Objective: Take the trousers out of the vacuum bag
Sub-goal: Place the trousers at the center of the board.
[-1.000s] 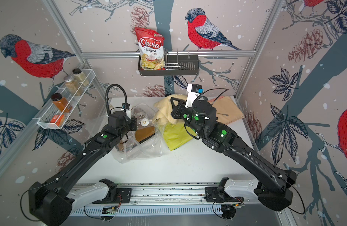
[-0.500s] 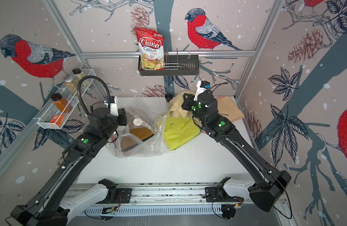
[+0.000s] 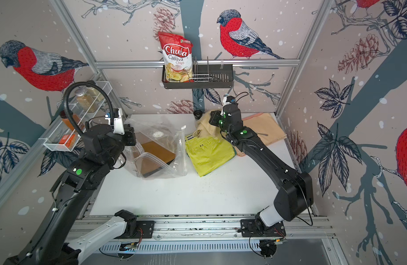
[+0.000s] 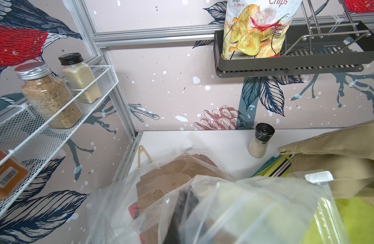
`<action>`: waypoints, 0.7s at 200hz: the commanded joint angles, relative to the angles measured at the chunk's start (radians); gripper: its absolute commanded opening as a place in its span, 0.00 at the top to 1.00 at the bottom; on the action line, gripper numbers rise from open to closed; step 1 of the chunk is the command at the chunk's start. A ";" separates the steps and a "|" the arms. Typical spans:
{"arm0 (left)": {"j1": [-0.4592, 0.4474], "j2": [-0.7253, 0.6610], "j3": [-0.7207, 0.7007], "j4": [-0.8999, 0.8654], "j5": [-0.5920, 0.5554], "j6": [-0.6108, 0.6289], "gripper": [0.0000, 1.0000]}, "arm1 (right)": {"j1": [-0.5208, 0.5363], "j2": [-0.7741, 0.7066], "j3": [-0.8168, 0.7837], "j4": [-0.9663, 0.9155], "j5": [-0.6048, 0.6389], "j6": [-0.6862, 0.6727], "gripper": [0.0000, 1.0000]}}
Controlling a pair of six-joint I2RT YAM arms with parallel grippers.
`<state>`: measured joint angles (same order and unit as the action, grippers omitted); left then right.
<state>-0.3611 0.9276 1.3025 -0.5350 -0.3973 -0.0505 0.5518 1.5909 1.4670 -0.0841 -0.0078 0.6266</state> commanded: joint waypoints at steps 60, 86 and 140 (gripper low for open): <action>0.014 -0.004 0.015 0.039 -0.033 0.031 1.00 | 0.025 0.123 0.149 0.089 -0.057 -0.062 1.00; 0.014 -0.006 0.007 0.045 -0.019 0.029 1.00 | 0.046 0.031 -0.105 0.198 -0.049 0.037 1.00; 0.016 0.023 0.008 0.062 0.023 0.031 1.00 | 0.122 -0.094 -0.451 0.328 0.055 0.223 1.00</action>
<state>-0.3489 0.9424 1.3075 -0.5377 -0.3870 -0.0254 0.6502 1.5330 1.0756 0.0841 -0.0235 0.7437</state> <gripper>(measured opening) 0.056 0.109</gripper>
